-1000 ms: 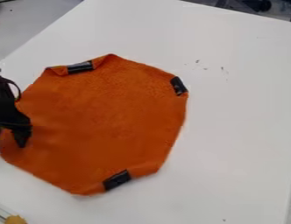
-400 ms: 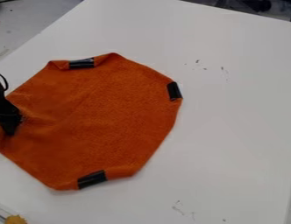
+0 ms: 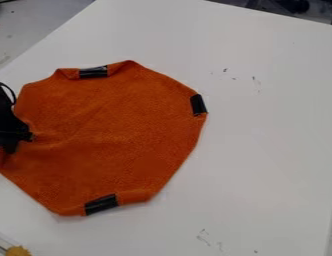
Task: Fold the cloth from bottom left to right
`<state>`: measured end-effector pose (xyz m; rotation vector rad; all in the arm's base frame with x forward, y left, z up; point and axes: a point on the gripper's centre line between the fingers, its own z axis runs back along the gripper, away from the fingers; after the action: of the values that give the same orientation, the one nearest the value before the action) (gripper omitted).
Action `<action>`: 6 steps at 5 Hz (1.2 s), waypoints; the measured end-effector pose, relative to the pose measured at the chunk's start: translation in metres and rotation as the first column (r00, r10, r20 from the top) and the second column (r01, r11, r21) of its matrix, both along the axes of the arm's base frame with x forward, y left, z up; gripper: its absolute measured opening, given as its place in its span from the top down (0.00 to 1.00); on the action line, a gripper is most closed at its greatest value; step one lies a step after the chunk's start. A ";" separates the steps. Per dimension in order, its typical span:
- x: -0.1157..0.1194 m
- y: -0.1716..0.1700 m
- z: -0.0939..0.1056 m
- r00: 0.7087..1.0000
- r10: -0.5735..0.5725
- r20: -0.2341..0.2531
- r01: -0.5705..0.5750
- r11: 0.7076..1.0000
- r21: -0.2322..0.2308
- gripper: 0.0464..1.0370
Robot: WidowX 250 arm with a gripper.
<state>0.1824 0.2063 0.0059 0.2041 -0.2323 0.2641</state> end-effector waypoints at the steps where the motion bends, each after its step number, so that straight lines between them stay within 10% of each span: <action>1: 0.012 -0.025 0.028 0.999 -0.034 -0.041 0.037 0.997 0.062 0.95; 2: 0.041 -0.075 0.052 0.993 -0.097 -0.069 0.104 0.989 0.109 0.98; 4: 0.067 -0.143 0.001 0.983 -0.139 -0.116 0.129 0.988 -0.089 0.95; 6: 0.085 -0.175 0.001 0.981 -0.174 -0.089 0.164 0.981 -0.107 0.49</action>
<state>0.2672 0.0315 0.0069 0.0975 -0.1372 0.0961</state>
